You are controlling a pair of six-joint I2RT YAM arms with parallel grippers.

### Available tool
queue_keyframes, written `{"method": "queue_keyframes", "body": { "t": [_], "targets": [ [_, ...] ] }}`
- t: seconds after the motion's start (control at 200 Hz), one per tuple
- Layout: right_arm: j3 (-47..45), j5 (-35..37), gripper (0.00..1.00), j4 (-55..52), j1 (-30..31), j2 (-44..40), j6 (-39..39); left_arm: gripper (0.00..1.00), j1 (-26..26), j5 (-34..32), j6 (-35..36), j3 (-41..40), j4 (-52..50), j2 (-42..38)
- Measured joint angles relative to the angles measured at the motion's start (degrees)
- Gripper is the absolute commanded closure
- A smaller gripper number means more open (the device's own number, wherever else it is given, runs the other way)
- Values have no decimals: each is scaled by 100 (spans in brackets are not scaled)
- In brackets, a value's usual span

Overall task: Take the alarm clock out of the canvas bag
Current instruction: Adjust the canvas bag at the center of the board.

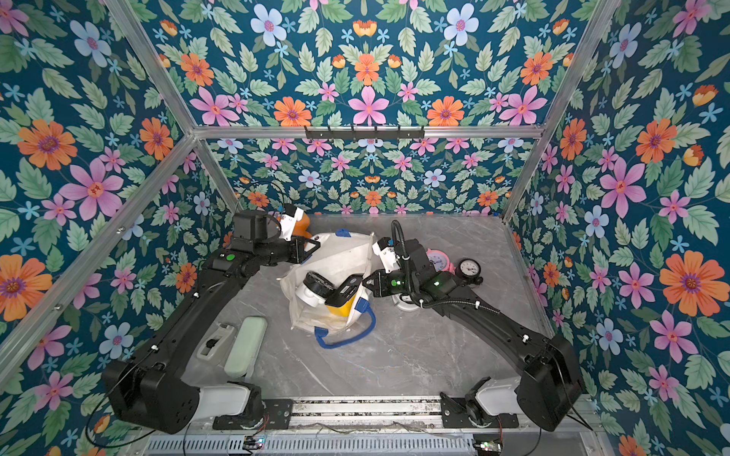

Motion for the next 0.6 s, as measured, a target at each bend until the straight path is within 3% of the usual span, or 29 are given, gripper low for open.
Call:
{"method": "queue_keyframes", "body": {
  "t": [0.155, 0.275, 0.375, 0.6],
  "targets": [
    [236, -186, 100, -264, -17, 24, 120, 56, -2, -339, 304, 15, -337, -15],
    [317, -317, 100, -306, -37, 50, 212, 54, -57, -671, 544, 28, -614, 55],
    [341, -402, 100, -313, -55, 52, 269, 61, -157, -1008, 756, 72, -824, 170],
    [155, -566, 100, -308, -50, -2, 262, 93, -356, -1821, 1064, 177, -970, 310]
  ]
}}
